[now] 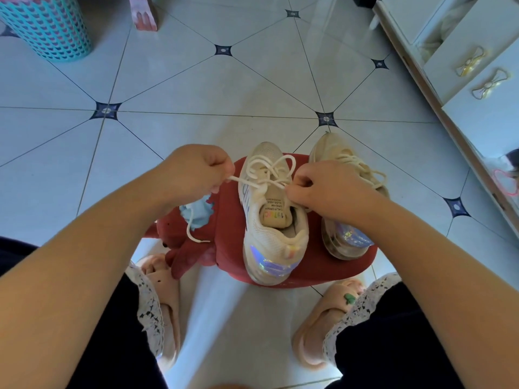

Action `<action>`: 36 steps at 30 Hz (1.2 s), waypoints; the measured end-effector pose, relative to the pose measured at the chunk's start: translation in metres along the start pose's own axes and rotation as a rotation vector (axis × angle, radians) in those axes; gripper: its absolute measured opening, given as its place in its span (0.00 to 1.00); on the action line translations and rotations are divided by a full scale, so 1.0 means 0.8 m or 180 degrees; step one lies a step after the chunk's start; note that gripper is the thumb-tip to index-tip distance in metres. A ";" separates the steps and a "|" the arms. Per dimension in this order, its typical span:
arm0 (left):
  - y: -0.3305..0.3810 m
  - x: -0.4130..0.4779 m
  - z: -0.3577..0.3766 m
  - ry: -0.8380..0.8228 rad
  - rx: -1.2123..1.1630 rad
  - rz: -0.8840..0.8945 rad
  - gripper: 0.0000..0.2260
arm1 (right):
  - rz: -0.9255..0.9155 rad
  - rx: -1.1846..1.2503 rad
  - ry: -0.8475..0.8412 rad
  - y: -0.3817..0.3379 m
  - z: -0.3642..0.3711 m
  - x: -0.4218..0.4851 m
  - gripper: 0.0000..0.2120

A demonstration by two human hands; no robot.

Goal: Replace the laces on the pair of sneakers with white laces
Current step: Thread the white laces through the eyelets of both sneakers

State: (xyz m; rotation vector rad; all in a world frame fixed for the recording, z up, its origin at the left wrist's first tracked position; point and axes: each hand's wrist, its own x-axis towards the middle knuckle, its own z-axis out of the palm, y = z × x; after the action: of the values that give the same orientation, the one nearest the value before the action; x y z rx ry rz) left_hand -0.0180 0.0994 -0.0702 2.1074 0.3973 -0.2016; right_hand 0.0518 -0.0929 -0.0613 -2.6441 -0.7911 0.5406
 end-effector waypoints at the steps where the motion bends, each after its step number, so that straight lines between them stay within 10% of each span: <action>1: 0.001 0.000 0.003 -0.0055 -0.0016 -0.0002 0.12 | 0.0024 0.0016 -0.0008 0.003 0.000 0.001 0.16; 11: -0.003 0.028 0.047 0.0747 -0.0454 -0.0082 0.05 | 0.0311 0.0248 0.0645 0.015 0.013 0.025 0.06; 27: -0.005 0.028 0.045 0.0119 -0.1981 -0.0173 0.09 | 0.0613 0.1606 0.0722 0.013 0.021 0.040 0.09; 36: -0.003 0.026 0.041 -0.0056 -0.1644 -0.0046 0.11 | 0.0964 0.2482 0.0586 0.003 0.025 0.039 0.12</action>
State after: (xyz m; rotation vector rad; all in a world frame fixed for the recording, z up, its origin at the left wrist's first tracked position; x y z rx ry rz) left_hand 0.0014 0.0773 -0.0956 1.5944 0.4044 -0.1103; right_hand 0.0678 -0.0728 -0.0877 -2.0331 -0.0725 0.5296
